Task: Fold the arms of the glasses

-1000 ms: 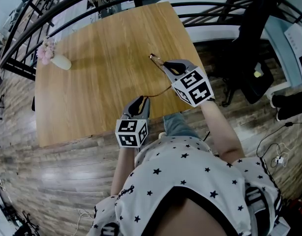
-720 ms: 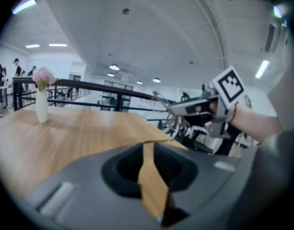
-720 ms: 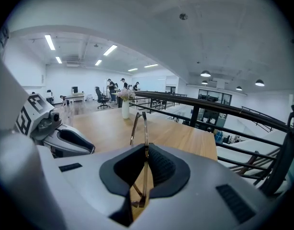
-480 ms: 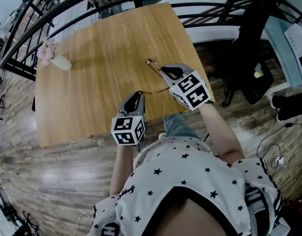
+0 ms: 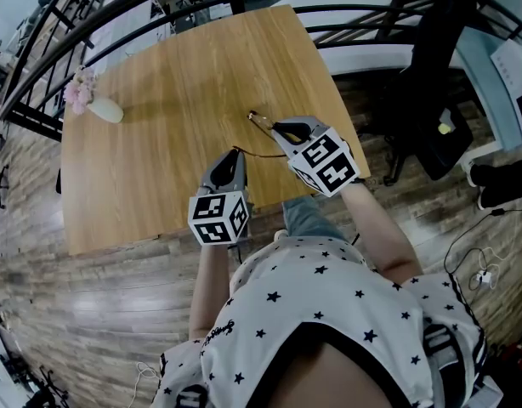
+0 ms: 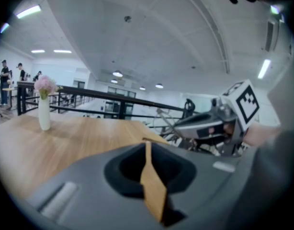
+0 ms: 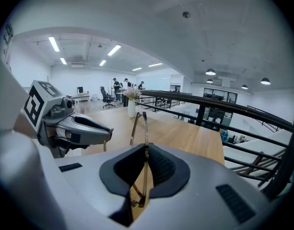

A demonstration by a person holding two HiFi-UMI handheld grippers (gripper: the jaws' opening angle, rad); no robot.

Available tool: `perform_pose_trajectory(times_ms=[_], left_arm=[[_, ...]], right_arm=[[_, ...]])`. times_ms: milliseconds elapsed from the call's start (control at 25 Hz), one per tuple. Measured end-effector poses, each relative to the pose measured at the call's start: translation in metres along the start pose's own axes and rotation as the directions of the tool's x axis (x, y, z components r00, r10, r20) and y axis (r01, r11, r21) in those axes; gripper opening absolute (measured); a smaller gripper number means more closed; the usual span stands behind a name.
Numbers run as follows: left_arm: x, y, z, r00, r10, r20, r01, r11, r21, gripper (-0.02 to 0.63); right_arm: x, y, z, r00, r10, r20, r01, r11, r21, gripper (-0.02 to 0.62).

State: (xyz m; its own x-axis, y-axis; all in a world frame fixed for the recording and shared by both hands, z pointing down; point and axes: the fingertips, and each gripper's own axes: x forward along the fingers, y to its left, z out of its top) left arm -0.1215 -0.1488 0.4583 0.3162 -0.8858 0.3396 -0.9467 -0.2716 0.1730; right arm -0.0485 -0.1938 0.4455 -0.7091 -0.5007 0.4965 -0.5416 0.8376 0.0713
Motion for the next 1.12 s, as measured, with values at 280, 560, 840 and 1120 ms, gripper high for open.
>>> perform_pose_trajectory(times_ms=[280,560,840,1120], left_arm=[[0.003,0.001,0.009,1.000,0.002,0.010,-0.002,1.000,0.002,0.032],[0.009,-0.001,0.013,1.000,0.002,0.008,-0.002,1.000,0.007,0.029],[0.012,0.004,0.016,1.000,0.000,0.011,0.000,1.000,0.001,0.023],[0.012,0.009,0.016,1.000,0.007,0.010,-0.007,1.000,-0.005,0.020]], right_arm=[[0.003,0.015,-0.002,1.000,0.029,-0.012,-0.029,1.000,-0.013,0.021],[0.007,0.026,-0.007,0.998,0.058,-0.021,-0.058,0.998,-0.018,0.020],[0.015,0.041,-0.011,0.995,0.091,-0.044,-0.093,0.995,-0.033,0.021],[0.021,0.043,-0.011,0.994,0.101,-0.045,-0.103,0.994,-0.030,0.021]])
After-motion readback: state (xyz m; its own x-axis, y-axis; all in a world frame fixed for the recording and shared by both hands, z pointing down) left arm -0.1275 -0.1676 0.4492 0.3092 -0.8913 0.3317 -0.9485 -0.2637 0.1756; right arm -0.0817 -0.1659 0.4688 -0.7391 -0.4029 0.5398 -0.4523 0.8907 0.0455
